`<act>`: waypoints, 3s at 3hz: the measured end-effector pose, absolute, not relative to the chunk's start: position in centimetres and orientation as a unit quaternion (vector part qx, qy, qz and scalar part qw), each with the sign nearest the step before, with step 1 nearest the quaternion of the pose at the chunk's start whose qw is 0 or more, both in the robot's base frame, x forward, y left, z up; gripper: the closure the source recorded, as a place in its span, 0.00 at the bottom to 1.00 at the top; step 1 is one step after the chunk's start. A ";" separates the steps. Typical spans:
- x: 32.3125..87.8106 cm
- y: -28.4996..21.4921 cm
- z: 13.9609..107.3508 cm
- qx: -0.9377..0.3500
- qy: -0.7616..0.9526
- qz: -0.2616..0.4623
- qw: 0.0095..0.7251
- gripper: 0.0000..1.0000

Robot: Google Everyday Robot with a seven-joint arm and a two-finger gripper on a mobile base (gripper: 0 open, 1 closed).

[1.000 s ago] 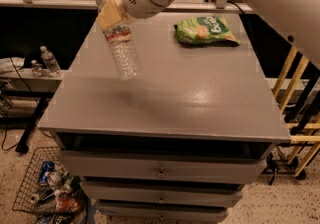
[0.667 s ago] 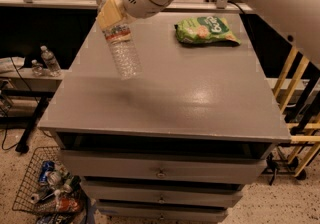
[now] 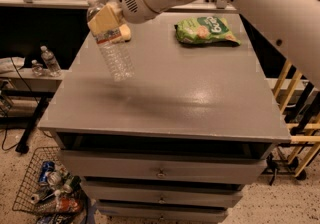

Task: Place water bottle upright

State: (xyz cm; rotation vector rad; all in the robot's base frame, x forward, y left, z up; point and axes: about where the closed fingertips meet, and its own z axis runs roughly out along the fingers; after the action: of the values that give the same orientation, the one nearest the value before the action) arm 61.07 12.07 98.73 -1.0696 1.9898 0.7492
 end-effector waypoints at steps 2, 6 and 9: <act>60.1 14.3 97.4 -0.530 0.671 0.308 0.417 1.00; 59.6 16.0 97.2 -0.581 0.585 0.308 0.475 1.00; 59.8 15.5 96.2 -0.576 0.547 0.326 0.513 1.00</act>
Offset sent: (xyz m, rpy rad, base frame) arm -0.0160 0.0292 -0.0212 -0.0540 -0.6442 0.5088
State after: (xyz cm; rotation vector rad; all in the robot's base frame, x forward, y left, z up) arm 59.82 15.53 96.17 -1.3853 1.3157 0.7846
